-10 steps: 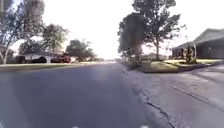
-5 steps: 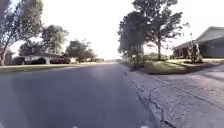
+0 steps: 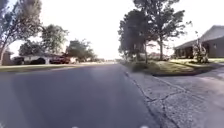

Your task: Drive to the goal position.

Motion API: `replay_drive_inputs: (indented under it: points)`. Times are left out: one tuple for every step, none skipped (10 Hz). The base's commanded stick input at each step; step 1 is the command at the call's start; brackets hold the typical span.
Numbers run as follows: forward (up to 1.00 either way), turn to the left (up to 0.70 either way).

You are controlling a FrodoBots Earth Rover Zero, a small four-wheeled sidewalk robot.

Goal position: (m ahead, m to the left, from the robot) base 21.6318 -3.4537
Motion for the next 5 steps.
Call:
replay_drive_inputs:
  points:
    - [1.0, 0.0]
    - [1.0, 0.0]
    - [1.0, 0.0]
    - [1.0, 0.0]
    - [1.0, 0.0]
